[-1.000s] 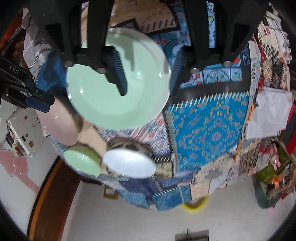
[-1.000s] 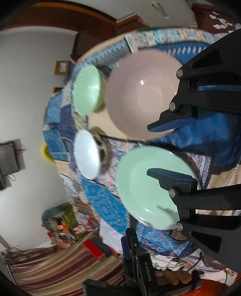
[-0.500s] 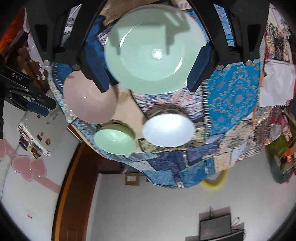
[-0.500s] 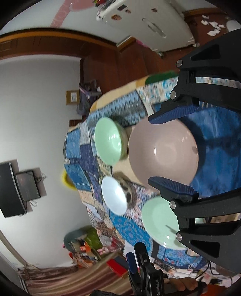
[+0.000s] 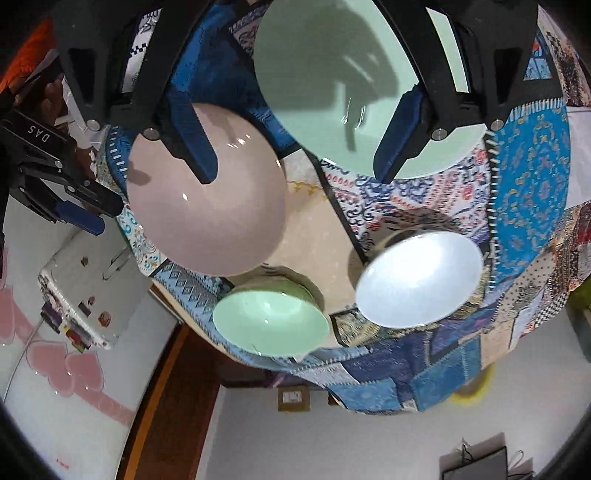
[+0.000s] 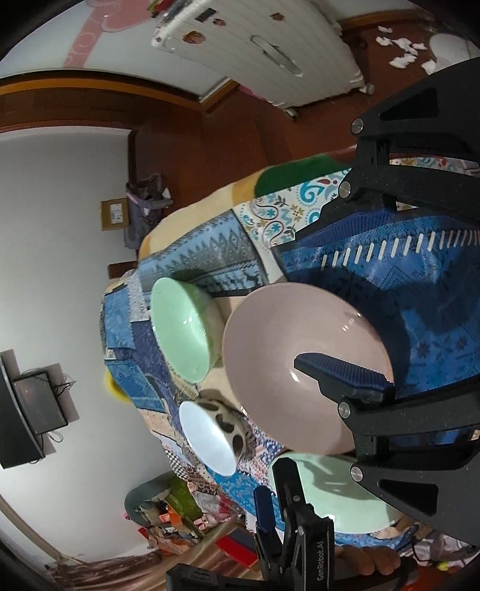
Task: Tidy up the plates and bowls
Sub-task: 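Move both tools to the pale pink bowl and grasp its rim, then lift the pink bowl with both tools and carry it toward the plate stack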
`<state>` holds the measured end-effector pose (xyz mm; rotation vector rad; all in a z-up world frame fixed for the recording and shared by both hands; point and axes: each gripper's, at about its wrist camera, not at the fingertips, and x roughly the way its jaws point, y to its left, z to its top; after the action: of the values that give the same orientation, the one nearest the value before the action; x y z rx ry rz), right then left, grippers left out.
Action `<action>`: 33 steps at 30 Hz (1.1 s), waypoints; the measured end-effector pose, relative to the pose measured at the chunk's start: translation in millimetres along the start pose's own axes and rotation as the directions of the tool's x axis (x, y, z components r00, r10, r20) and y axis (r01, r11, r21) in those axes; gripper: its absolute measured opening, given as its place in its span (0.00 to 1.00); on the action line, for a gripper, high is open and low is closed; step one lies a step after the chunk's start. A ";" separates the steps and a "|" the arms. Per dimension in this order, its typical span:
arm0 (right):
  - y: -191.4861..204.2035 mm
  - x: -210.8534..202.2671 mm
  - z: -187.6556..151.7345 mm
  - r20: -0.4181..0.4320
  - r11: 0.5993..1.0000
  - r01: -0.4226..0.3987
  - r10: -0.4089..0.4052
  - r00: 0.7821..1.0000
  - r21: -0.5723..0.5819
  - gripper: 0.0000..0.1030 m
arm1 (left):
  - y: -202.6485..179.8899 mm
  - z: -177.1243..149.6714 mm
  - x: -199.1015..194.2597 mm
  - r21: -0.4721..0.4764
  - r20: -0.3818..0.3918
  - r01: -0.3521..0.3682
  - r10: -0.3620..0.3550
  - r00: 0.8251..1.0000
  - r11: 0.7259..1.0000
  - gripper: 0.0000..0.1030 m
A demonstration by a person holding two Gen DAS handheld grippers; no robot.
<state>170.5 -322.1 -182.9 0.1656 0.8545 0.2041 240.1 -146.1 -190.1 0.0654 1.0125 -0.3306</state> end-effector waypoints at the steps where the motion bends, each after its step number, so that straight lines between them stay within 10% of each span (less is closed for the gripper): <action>1: -1.2 3.3 -1.0 -0.007 1.000 -0.004 0.004 1.000 0.004 0.54 | -0.7 0.8 5.6 -0.001 -0.008 0.003 -0.003 1.000 1.000 0.84; 10: -5.0 26.9 -11.1 -0.049 0.998 -0.047 0.049 0.998 0.038 0.53 | -3.9 4.3 43.2 -0.001 -0.069 0.022 -0.022 0.997 1.000 0.67; 21: -4.8 36.6 -14.6 -0.066 0.995 -0.091 0.093 0.993 0.044 0.20 | -14.9 1.7 67.4 0.016 -0.137 0.079 -0.076 0.988 0.997 0.29; 33: 2.3 23.6 -11.6 -0.065 0.996 -0.077 0.080 0.995 0.048 0.19 | -21.7 -6.4 55.0 0.027 -0.119 0.061 -0.057 0.991 0.998 0.27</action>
<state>176.6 -313.5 -207.1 0.2361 0.9208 0.2650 254.9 -178.6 -237.6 0.0832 1.1289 -0.3996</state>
